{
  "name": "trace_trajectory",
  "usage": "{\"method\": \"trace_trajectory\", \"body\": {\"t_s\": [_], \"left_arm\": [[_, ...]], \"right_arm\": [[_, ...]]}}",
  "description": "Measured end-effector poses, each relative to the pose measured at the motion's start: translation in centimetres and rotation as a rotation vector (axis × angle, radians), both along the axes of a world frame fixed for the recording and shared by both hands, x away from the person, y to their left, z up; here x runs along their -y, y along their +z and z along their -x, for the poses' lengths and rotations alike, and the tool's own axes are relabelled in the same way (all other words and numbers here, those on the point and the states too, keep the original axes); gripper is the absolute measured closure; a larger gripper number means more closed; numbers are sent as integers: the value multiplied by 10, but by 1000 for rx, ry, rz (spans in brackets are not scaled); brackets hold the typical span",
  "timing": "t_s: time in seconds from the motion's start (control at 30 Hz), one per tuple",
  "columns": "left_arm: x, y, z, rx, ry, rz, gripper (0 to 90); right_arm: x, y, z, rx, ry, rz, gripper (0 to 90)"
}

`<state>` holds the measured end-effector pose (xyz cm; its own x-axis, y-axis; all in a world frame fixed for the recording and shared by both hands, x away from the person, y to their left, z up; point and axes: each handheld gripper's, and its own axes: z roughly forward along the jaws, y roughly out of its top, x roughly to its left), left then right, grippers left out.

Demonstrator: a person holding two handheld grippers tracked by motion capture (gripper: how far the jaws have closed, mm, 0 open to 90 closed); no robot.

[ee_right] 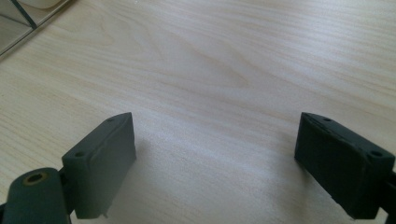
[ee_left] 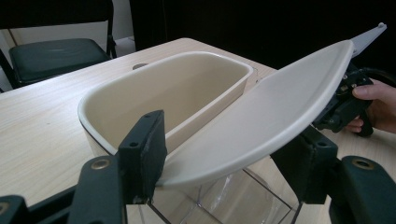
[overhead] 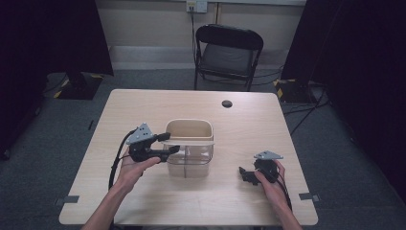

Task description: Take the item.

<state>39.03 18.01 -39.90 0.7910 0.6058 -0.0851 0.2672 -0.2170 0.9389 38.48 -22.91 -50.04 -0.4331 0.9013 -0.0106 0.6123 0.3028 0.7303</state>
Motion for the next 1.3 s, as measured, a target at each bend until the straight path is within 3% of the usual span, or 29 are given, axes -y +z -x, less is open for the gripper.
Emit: {"method": "trace_trajectory", "body": {"t_s": [1.3], "left_arm": [[0, 0, 0, 4, -1, -3, 372]], "right_arm": [[0, 0, 0, 0, 0, 0, 119]]}}
